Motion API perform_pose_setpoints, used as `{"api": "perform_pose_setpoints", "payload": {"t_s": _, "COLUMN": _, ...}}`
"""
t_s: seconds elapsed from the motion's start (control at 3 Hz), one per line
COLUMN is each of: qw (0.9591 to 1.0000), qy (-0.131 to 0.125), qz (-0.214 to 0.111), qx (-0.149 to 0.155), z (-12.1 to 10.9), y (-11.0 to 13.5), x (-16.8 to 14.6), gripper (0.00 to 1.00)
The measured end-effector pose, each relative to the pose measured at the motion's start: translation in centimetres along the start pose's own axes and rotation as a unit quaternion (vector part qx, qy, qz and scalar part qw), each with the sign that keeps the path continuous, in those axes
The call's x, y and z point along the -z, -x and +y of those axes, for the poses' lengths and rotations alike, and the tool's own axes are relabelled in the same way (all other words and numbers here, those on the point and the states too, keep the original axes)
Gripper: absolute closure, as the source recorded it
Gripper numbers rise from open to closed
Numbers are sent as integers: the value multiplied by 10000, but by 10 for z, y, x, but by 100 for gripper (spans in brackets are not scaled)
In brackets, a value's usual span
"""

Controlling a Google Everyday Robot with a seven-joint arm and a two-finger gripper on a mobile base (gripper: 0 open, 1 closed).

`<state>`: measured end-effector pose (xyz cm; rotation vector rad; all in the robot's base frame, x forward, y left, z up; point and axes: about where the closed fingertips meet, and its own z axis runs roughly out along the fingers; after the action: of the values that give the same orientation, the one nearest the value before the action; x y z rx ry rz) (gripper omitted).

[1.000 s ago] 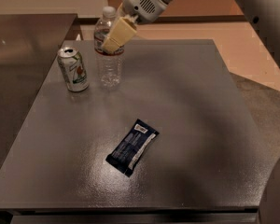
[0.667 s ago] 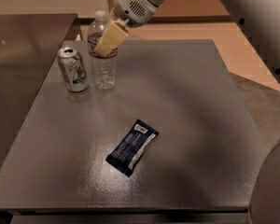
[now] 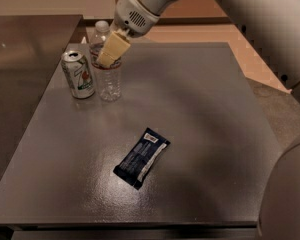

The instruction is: Move water bottle near 7up can

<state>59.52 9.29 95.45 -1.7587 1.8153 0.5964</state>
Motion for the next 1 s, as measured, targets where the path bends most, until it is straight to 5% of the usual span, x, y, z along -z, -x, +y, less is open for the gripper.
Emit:
{"api": "perform_pose_setpoints", "payload": {"t_s": 0.67, "qw": 10000, "qy": 17, "qz": 86, "qx": -20, "z": 1, "y": -3, "x": -12, "gripper": 12}}
{"api": "perform_pose_setpoints", "payload": {"t_s": 1.0, "qw": 10000, "qy": 31, "qz": 89, "qx": -14, "z": 1, "y": -3, "x": -14, "gripper": 0}}
